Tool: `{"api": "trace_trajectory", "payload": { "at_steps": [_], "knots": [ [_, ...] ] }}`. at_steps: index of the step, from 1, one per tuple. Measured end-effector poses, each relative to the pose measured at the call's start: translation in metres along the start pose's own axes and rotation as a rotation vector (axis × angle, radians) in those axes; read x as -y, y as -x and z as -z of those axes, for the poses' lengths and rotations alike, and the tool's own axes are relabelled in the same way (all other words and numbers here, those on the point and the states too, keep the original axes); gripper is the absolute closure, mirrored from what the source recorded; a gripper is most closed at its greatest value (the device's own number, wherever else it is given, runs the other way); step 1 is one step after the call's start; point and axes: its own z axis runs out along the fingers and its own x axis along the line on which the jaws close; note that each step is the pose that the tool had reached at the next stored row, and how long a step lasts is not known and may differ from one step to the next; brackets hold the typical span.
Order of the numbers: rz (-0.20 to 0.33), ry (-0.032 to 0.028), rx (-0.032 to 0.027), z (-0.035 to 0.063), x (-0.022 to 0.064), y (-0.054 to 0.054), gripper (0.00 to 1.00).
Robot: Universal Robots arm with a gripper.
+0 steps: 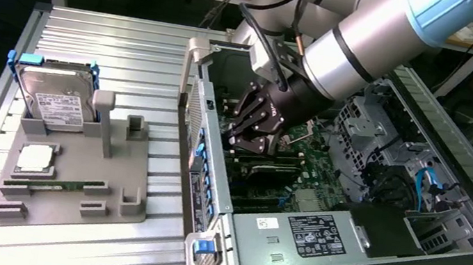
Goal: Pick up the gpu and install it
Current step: 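Press down on the gpu until it lock into place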
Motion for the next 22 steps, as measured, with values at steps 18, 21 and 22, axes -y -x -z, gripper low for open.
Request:
{"api": "trace_trajectory", "payload": {
  "at_steps": [18, 21, 22],
  "knots": [
    [-0.010, 0.0150, -0.0190, 0.0044, 0.0066, 0.0059, 0.89],
    [0.001, 0.0265, 0.0017, 0.0053, 0.0078, 0.0021, 0.89],
    [0.005, 0.0289, 0.0103, 0.0054, 0.0079, 0.0006, 0.89]
  ]
}}
